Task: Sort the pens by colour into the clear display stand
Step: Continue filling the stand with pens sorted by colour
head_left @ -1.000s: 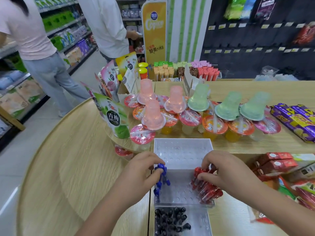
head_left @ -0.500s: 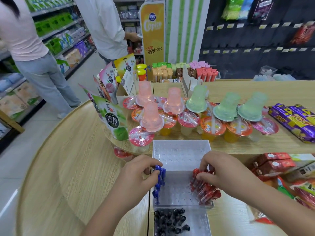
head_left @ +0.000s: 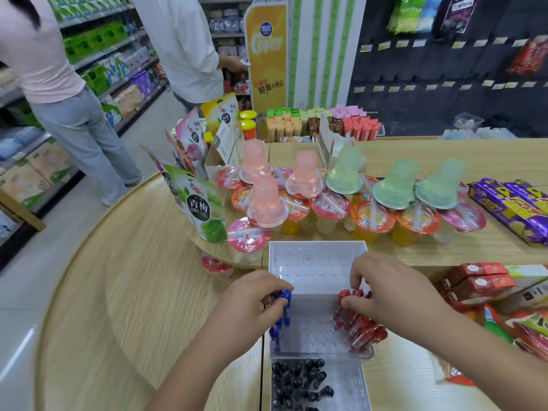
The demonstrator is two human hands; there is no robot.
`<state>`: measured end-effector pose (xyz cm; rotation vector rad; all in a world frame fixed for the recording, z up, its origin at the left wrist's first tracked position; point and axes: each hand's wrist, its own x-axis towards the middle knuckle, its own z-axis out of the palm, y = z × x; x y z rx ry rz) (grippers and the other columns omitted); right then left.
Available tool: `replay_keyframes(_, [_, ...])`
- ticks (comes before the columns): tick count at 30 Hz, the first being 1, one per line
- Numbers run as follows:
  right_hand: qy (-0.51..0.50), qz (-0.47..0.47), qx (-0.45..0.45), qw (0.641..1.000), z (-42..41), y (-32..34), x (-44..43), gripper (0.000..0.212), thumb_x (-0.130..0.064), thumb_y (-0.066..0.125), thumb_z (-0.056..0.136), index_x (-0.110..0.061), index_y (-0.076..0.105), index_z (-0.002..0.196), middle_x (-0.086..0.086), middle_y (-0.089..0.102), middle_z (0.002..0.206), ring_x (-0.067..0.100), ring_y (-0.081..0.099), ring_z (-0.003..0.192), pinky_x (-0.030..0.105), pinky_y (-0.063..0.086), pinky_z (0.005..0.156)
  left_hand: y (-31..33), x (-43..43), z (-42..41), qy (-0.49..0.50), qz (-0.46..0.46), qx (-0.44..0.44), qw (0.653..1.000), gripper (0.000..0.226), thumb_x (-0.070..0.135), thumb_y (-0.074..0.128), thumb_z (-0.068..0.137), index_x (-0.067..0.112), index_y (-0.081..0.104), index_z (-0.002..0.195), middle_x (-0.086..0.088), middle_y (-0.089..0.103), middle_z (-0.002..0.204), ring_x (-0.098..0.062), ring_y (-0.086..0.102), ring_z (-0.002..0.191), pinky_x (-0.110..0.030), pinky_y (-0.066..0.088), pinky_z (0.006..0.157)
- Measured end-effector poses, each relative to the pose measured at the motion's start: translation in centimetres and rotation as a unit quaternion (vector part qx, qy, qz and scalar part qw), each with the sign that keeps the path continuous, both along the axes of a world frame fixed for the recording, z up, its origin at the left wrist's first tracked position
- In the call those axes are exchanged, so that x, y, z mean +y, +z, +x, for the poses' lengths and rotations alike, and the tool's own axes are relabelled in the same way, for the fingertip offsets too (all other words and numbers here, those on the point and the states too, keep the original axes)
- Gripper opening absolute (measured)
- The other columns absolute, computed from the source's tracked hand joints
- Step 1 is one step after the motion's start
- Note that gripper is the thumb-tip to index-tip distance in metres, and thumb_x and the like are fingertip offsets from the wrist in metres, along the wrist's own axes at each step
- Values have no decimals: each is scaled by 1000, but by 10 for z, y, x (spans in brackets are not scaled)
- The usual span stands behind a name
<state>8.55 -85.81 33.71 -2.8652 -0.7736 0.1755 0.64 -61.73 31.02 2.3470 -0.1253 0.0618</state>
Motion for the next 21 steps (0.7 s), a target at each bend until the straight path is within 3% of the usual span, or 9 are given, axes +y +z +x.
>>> replay_keyframes(3, [22,55,-44,997,-5,-4,5,20,-51,65,81,-37,55,92,-18,52,99,6,50,94,25,47,70,-3,0,-1,14,-14,1,1000,26,15,67,88,31,72,107,22,54,100,-3,54,88,-9,41,77])
replay_keyframes(5, [55,88,-67,992,-11,-6,15,13,-44,68,80,-36,60,88,-18,55,94,10,55,89,25,48,64,-4,0,0,28,-35,16,999,25,17,67,89,32,72,108,23,52,102,-2,54,85,-10,42,77])
replay_keyframes(10, [119,67,-69,988,-23,-19,56,15,-49,61,79,-38,67,87,-17,61,80,10,57,77,20,38,51,-8,2,1,32,-72,33,996,27,17,67,88,36,73,106,21,54,98,-4,55,82,-16,46,79])
replay_keyframes(12, [109,83,-59,989,-23,-22,68,18,-50,60,83,-36,68,91,-14,61,84,10,56,84,19,30,54,-10,4,-1,32,-78,41,996,31,18,67,88,37,71,112,22,54,100,-3,55,85,-13,44,78])
replay_keyframes(14, [87,98,-29,991,-23,-23,72,23,-53,55,89,-36,65,101,-13,60,95,8,50,95,21,31,60,-13,7,-2,45,-99,41,993,33,18,69,88,35,69,116,24,55,100,-3,55,83,-12,42,75])
replay_keyframes(21, [64,124,-27,990,-24,-28,70,28,-58,54,88,-35,62,102,-15,58,99,5,48,99,24,45,74,-20,5,-1,85,-168,13,982,23,11,70,86,33,76,87,12,66,89,-12,58,80,-17,45,71])
